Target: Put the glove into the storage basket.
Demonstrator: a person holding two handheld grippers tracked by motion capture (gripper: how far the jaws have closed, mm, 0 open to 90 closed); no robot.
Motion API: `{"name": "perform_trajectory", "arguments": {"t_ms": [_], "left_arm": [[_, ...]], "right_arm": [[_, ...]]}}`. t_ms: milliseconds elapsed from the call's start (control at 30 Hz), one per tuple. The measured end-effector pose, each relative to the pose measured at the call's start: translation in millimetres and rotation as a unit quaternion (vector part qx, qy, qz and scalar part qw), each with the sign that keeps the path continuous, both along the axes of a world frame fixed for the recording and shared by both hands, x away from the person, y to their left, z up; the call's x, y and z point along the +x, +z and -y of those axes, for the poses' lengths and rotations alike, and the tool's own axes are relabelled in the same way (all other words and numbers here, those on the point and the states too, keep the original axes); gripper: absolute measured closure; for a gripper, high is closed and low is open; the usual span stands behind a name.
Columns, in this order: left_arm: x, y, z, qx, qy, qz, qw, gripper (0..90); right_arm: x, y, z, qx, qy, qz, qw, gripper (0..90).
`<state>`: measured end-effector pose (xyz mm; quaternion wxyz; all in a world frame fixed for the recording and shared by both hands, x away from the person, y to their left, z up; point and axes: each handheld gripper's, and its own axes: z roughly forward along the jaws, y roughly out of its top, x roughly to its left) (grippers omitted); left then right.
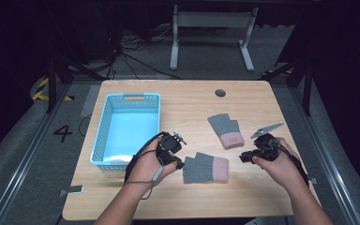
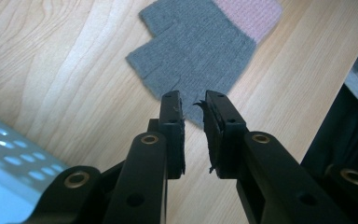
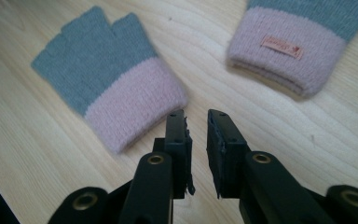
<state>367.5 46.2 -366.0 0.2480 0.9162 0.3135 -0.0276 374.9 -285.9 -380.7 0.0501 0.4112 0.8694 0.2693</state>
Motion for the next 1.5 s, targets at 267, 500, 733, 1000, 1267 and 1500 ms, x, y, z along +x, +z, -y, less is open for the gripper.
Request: {"name": "perform_trajectory", "arguments": {"t_ms": [267,500,733,1000,1267,1500], "left_arm": [[1.3,4.5,-5.9,-0.007,0.005,0.005,0.9999,76.1],[1.3,6.5,-7.1,-0.013,0.006,0.007,0.9999,76.1],[1.7,6.5,-10.5,-0.013,0.01,0.008,0.9998,76.2],[0.3,6.9,-14.5,-0.012,0.015,0.009,0.9998,76.2],[-2.5,6.5,-19.2,-0.01,0.021,0.011,0.9997,76.1],[-5.5,5.6,-23.9,-0.01,0.028,0.01,0.9995,76.2]], "right_arm": [[21.3,11.6,2.2,-0.014,-0.038,0.0,0.9992,69.0],[39.4,15.5,3.3,-0.013,-0.067,-0.004,0.9977,64.4],[61.3,16.3,-1.1,-0.028,-0.077,0.008,0.9966,60.3],[87.9,6.4,-11.5,-0.052,-0.092,-0.006,0.9944,55.8],[108.4,-6.2,-21.1,-0.053,-0.111,-0.018,0.9923,54.6],[126.6,-20.5,-27.2,-0.058,-0.125,-0.036,0.9899,57.0]]}}
